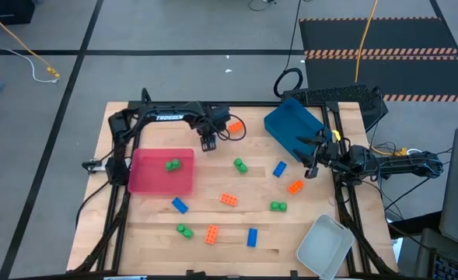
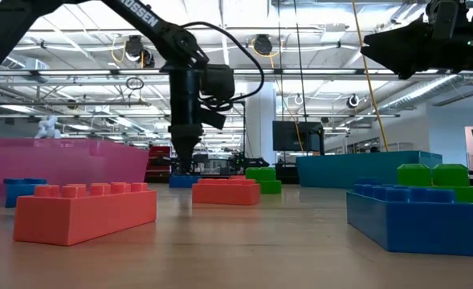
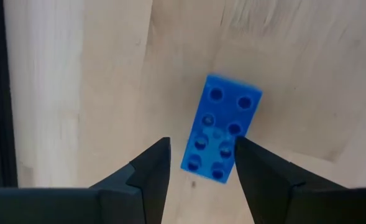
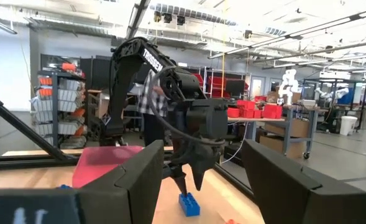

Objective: Sort & place blocks by color
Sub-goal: Put the blue game piece into the blue bin

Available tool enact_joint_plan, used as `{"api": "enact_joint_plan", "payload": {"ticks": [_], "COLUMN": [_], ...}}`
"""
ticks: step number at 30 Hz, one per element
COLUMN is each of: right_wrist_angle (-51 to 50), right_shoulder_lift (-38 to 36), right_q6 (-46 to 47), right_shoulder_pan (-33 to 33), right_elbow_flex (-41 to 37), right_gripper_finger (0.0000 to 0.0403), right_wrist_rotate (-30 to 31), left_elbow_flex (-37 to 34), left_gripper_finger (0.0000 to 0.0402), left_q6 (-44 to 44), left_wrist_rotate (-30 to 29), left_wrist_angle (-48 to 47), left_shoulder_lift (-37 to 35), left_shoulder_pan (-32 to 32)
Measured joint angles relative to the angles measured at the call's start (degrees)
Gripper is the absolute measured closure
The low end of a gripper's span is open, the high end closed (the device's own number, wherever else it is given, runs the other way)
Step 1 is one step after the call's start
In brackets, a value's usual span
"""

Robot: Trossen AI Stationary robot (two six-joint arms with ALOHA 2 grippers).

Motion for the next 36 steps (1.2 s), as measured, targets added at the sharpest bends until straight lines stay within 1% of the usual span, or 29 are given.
{"api": "enact_joint_plan", "payload": {"ticks": [2,5,6,12,15,20,24,30,33,36], "right_wrist_angle": [0.0,0.0,0.0,0.0,0.1,0.5,0.5,0.5,0.5,0.5], "right_shoulder_lift": [0.0,0.0,0.0,0.0,0.0,0.0,0.0,0.0,0.0,0.0], "right_q6": [0.0,0.0,0.0,0.3,0.5,0.5,0.5,0.5,0.5,0.1], "right_shoulder_pan": [0.0,0.0,0.0,0.0,0.0,0.0,0.0,0.0,0.0,0.0], "right_elbow_flex": [0.0,0.0,0.0,0.0,0.0,0.0,0.0,0.0,0.0,0.0], "right_gripper_finger": [0.0190,0.0190,0.0190,0.0190,0.0190,0.0190,0.0190,0.0190,0.0190,0.0190], "right_wrist_rotate": [0.0,0.0,0.0,0.0,-0.1,-0.1,-0.1,-0.1,0.1,0.1], "left_elbow_flex": [0.0,0.0,0.0,-1.0,-1.9,-3.8,-4.0,-3.9,-3.9,-3.9], "left_gripper_finger": [0.0224,0.0224,0.0224,0.0224,0.0224,0.0224,0.0224,0.0225,0.0234,0.0257], "left_q6": [0.0,0.2,0.4,1.9,2.2,2.8,2.6,2.9,2.9,2.8], "left_wrist_rotate": [0.9,4.3,4.6,3.5,3.3,3.0,2.3,2.2,1.3,-0.9], "left_wrist_angle": [-0.3,-0.6,-1.2,-1.7,0.5,1.9,2.1,7.9,8.0,7.6], "left_shoulder_lift": [-0.1,-0.2,-0.2,0.4,0.4,0.4,0.8,3.1,4.5,5.2], "left_shoulder_pan": [-0.2,-0.4,-0.4,0.5,1.1,2.7,3.1,2.0,1.0,-0.2]}}
